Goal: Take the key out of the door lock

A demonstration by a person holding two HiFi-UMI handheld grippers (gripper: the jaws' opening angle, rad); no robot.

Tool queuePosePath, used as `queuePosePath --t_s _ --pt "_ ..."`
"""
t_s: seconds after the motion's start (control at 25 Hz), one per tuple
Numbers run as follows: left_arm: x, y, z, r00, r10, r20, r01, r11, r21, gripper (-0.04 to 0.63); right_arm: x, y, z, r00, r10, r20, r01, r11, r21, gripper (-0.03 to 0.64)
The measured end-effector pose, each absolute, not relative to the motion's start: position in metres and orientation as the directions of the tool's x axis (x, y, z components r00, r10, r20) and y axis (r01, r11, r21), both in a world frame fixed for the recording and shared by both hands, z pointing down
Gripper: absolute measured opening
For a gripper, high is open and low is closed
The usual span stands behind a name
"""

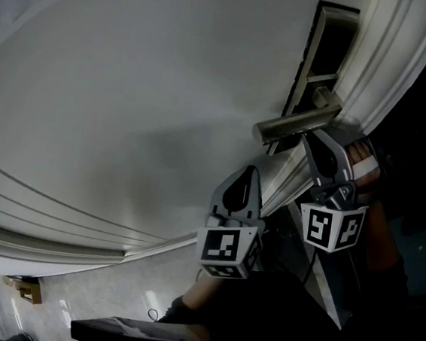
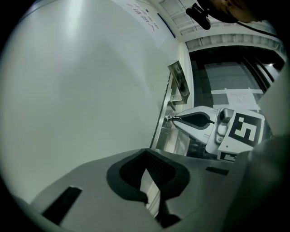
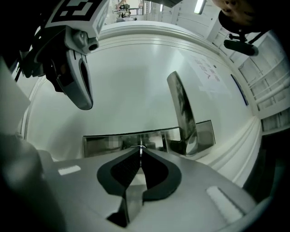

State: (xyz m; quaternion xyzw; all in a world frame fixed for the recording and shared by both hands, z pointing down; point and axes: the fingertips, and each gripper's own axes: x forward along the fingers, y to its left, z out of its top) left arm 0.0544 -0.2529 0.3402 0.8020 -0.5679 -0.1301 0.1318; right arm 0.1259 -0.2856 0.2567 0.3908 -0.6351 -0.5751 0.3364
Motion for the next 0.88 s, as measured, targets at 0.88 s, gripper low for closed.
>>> queuePosePath --t_s 0.88 --pt "0.054 -0.2642 0.3358 0.305 -0.951 -0.05 -0.904 -0.306 0.3 0.0 0.1262 -0.2848 0.2574 -0.457 -0.889 0.001 -0.024 0.014 1.0 0.012"
